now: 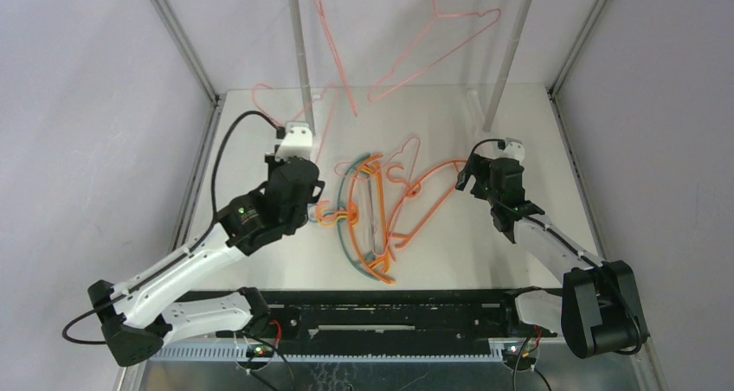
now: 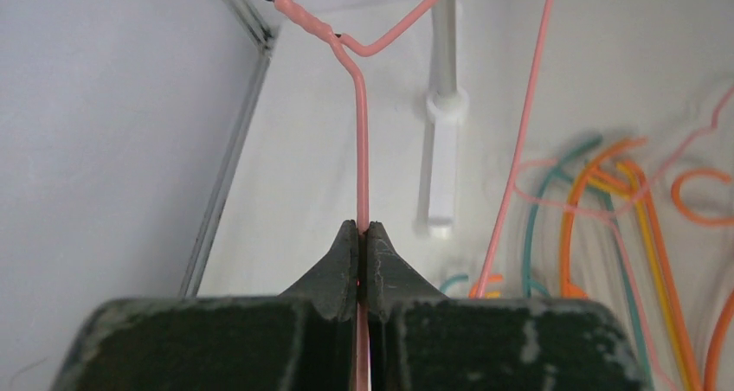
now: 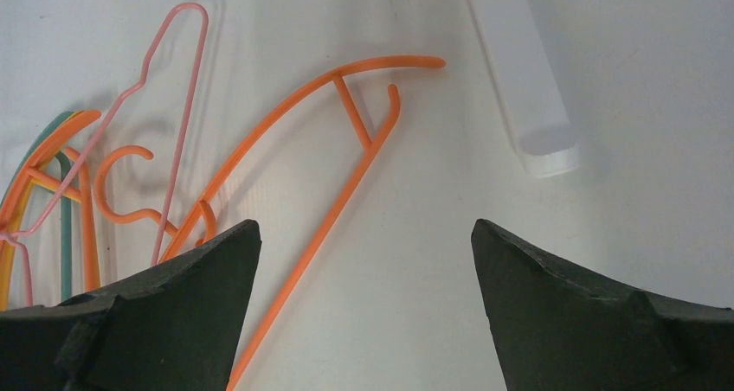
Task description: Organize the hangers
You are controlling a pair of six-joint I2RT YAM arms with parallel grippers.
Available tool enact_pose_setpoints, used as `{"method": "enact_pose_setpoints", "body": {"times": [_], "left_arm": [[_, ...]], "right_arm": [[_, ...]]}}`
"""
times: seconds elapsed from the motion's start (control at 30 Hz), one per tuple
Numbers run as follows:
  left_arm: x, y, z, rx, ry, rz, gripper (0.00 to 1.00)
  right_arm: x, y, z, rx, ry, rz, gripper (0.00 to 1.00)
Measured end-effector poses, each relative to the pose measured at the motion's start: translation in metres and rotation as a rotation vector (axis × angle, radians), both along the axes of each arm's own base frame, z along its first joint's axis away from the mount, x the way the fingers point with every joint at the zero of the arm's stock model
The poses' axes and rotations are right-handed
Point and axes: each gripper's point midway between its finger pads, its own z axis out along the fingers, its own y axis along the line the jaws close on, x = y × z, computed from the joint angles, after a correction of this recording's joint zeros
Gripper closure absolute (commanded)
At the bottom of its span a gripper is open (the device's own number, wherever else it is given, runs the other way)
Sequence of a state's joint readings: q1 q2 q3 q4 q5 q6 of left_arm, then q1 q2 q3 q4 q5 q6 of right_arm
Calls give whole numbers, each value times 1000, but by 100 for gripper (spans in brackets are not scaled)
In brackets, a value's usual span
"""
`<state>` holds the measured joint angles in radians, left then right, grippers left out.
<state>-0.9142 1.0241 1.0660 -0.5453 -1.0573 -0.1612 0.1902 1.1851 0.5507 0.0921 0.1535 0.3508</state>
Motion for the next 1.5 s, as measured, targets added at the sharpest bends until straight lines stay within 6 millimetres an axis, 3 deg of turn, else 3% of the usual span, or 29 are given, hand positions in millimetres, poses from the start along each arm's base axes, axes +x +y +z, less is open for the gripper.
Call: {"method": "enact_pose_setpoints", "body": {"times": [0.2,0.37,0.7,0.97,1.27,1.5], "left_arm": [[10,13,49,-27,-106,74,100],[28,3,77,10,-151,109,100],[62,-13,107,89,-195,157,100],[84,-25,113,160,-208,179,100],[118,-36,136,241,-250,221,100],[130,-37,148,281,-282,243,100]], "right_arm": [[0,1,-1,1,2,3,1],[0,0,-1,1,2,1,1],[1,-4,-1,0,2,-12,0],[1,-6,-1,1,2,-18,1],[1,-9,-1,1,3,-26,1],[1,-10,-2,4,6,-24,1]]}}
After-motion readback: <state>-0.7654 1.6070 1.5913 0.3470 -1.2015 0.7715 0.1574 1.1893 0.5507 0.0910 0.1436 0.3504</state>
